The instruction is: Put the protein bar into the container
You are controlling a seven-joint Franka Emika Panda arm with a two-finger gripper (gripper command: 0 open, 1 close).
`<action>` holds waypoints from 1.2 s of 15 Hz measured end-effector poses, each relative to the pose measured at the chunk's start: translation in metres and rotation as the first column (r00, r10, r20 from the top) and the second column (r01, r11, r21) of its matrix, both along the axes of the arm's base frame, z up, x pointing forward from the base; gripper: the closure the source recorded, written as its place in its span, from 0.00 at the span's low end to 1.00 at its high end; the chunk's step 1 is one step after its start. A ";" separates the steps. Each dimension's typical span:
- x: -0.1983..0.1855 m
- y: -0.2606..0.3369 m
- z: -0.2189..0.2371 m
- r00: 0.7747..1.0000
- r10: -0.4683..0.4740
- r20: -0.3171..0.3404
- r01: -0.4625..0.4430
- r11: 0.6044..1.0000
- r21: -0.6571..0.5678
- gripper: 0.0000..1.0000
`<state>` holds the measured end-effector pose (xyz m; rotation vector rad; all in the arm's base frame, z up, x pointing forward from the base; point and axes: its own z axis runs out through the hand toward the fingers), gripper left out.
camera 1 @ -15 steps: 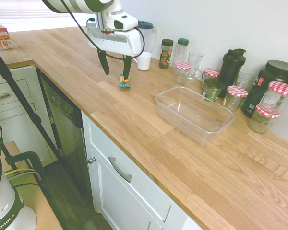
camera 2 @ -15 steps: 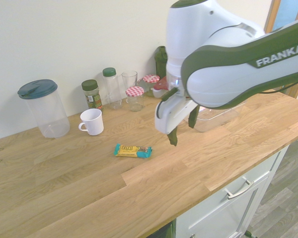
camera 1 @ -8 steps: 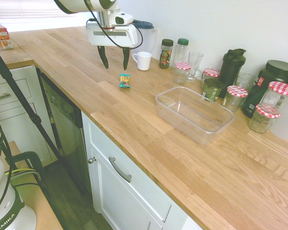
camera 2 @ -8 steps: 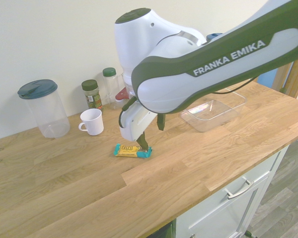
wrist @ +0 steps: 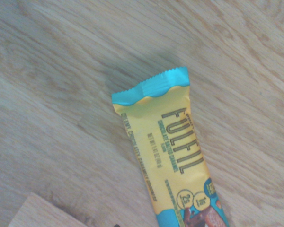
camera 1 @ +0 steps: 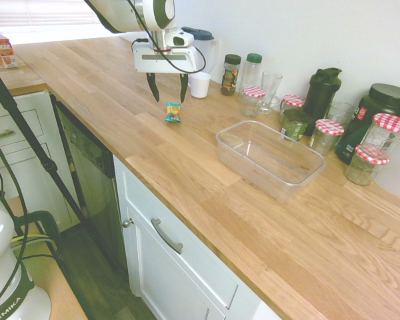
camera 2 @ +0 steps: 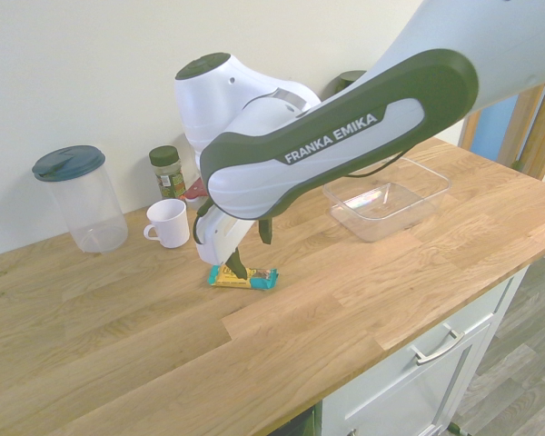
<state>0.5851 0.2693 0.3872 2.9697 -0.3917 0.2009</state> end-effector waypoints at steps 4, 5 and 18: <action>0.021 0.004 -0.019 1.000 0.011 -0.021 -0.011 1.000 -0.011 0.00; 0.026 0.005 -0.022 1.000 0.012 -0.023 -0.012 1.000 -0.014 0.00; 0.057 0.013 -0.049 0.998 0.017 -0.066 -0.020 0.999 -0.043 1.00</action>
